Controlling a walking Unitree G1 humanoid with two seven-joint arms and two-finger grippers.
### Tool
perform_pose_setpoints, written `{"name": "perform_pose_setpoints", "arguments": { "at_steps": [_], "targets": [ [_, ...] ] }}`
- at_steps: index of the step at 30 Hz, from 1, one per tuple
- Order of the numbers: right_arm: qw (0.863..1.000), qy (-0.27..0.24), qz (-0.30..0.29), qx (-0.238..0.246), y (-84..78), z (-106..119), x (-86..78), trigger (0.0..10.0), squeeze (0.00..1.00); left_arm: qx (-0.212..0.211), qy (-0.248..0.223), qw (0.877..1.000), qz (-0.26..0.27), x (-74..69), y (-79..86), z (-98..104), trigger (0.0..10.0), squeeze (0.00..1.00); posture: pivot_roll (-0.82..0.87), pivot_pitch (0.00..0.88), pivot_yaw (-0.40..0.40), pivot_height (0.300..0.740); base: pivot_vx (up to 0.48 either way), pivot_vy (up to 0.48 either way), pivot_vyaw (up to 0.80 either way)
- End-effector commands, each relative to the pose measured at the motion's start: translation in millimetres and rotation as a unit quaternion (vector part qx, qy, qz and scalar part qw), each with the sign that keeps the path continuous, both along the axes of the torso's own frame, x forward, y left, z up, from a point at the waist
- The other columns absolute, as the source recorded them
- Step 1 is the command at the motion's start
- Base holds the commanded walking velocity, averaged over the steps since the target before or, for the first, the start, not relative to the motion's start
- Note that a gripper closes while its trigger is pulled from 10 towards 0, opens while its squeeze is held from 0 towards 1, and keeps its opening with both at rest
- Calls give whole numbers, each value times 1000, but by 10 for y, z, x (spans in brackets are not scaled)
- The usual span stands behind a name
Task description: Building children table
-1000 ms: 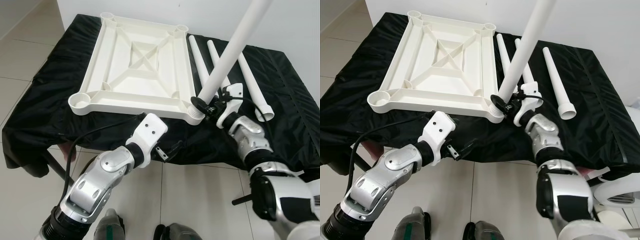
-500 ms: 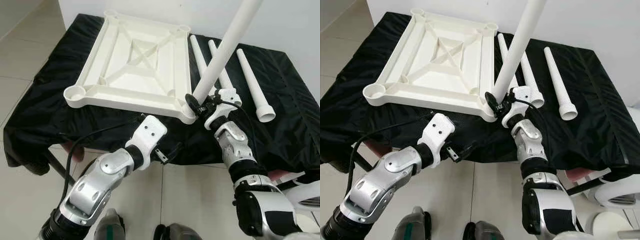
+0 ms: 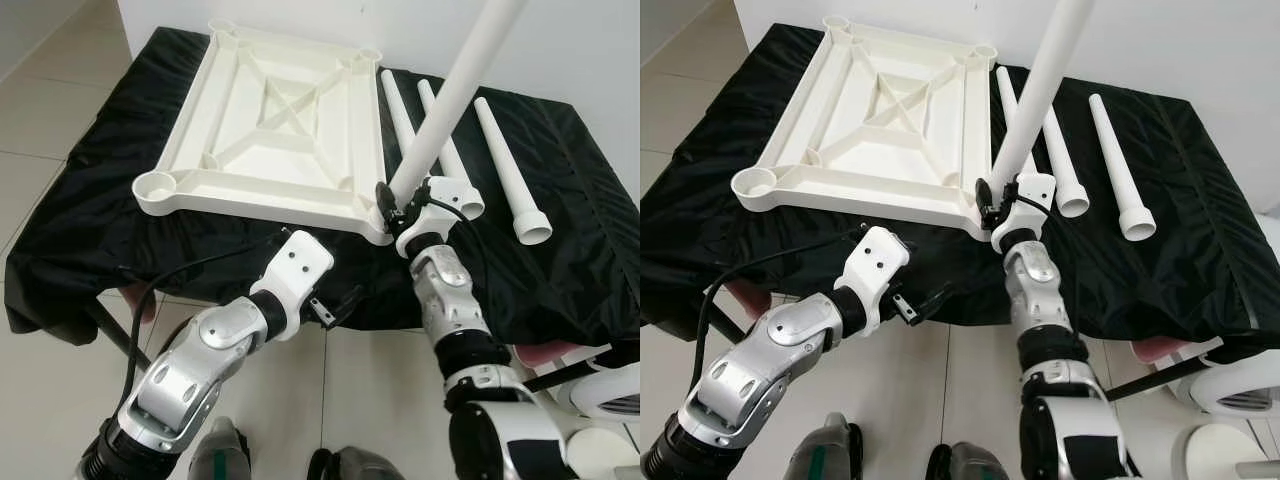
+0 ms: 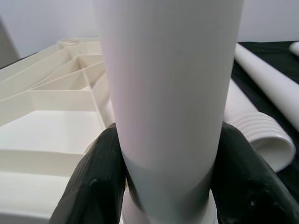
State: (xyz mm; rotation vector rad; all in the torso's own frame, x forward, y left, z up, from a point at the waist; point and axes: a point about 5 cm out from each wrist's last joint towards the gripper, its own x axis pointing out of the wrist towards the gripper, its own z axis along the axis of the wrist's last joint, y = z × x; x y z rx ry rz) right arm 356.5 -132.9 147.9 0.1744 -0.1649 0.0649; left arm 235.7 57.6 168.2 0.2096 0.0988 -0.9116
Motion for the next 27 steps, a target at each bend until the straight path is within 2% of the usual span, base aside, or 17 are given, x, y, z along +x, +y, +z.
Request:
{"name": "perform_pose_setpoints", "arguments": {
  "at_steps": [1, 3, 6, 7, 8, 10, 11, 12, 15, 17, 22, 27],
  "targets": [
    [998, 26, -54, 16, -123, -72, -32, 10000, 0, -1, 7, 1000, -21, -48, -29, -1, 10000, 0, 155, 92, -117, 740, 0, 0, 0],
    [998, 26, -54, 16, -123, -72, -32, 10000, 0, -1, 7, 1000, -21, -48, -29, -1, 10000, 0, 155, 92, -117, 740, 0, 0, 0],
    [988, 38, -147, 2, -151, -78, -60, 10000, 0, -1, 7, 1000, -23, -45, -33, 1, 10000, 0, 148, 92, -111, 740, 0, 0, 0],
    [988, 38, -147, 2, -151, -78, -60, 10000, 0, -1, 7, 1000, -23, -45, -33, 1, 10000, 0, 148, 92, -111, 740, 0, 0, 0],
    [984, 44, -174, -1, -157, -79, -66, 10000, 0, -1, 7, 1000, -23, -44, -35, 2, 10000, 0, 148, 92, -111, 740, 0, 0, 0],
    [984, 44, -174, -1, -157, -79, -66, 10000, 0, -1, 7, 1000, -23, -44, -35, 2, 10000, 0, 148, 92, -111, 740, 0, 0, 0],
    [979, 51, -198, -2, -158, -81, -60, 10000, 0, -1, 7, 1000, -24, -42, -34, 2, 10000, 0, 141, 92, -109, 740, 0, 0, 0],
    [979, 51, -198, -2, -158, -81, -60, 10000, 0, -1, 7, 1000, -24, -42, -34, 2, 10000, 0, 141, 92, -109, 740, 0, 0, 0],
    [969, 72, -238, 3, -53, -77, -26, 10000, 0, -3, 8, 1000, -27, -46, -55, 1, 10000, 0, 142, 93, -112, 740, 0, 0, 0],
    [969, 75, -236, -1, 10, -64, -20, 10000, 0, -4, 9, 1000, -28, -51, -64, 1, 10000, 0, 144, 93, -113, 740, 0, 0, 0],
    [971, 72, -227, -3, 31, -60, -28, 10000, 0, -4, 9, 1000, -26, -50, -59, 3, 10000, 0, 145, 94, -115, 740, 0, 0, 0],
    [981, 64, -183, 10, 111, -77, -64, 10000, 0, -5, 9, 1000, -22, -53, -49, 2, 10000, 0, 144, 95, -120, 740, 0, 0, 0]
  ]
}}
